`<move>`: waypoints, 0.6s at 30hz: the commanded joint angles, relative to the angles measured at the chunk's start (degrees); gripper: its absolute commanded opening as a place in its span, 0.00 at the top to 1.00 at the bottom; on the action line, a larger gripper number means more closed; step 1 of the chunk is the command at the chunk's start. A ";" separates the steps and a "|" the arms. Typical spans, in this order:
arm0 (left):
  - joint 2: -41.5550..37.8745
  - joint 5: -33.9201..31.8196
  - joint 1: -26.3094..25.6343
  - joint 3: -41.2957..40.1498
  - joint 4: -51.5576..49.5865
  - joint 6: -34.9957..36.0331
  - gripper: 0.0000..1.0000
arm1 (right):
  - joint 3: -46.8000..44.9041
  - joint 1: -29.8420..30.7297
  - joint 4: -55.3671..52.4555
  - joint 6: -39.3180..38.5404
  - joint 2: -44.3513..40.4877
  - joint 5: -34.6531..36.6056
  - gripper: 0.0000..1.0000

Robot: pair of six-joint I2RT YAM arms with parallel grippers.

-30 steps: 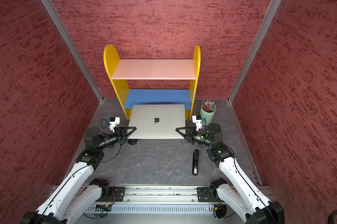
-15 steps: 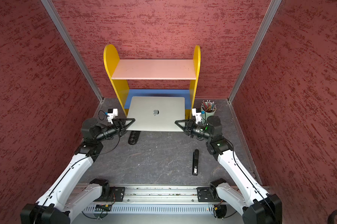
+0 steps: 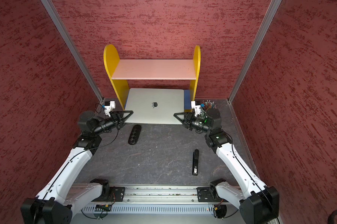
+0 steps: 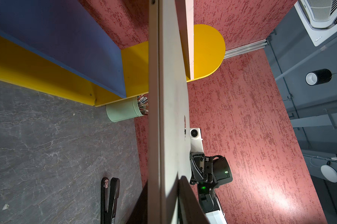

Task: Close the laptop lid and set it aside
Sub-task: Place the laptop on the shelf.

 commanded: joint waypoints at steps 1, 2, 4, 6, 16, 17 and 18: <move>-0.50 6.32 -2.09 4.95 6.22 4.60 0.99 | 2.62 1.82 -0.59 -6.28 2.14 -3.47 0.86; -0.30 6.43 -2.06 5.30 6.20 4.58 0.99 | 3.13 1.85 -0.59 -6.20 2.61 -3.56 0.86; 0.18 6.49 -1.95 6.10 5.90 4.84 0.99 | 4.04 1.85 -0.59 -6.18 3.32 -3.69 0.85; 0.63 6.57 -1.93 7.11 4.97 5.51 0.99 | 5.16 1.84 -0.71 -6.13 4.12 -3.85 0.85; 2.82 7.52 -1.22 11.68 1.84 7.00 0.99 | 8.71 1.86 -2.07 -6.14 7.05 -4.57 0.84; 3.16 7.61 -1.22 12.11 1.81 6.98 0.99 | 9.01 1.87 -2.14 -6.15 7.31 -4.59 0.84; 3.44 7.70 -1.20 12.51 1.85 7.02 0.99 | 9.45 1.87 -2.29 -6.17 7.50 -4.65 0.84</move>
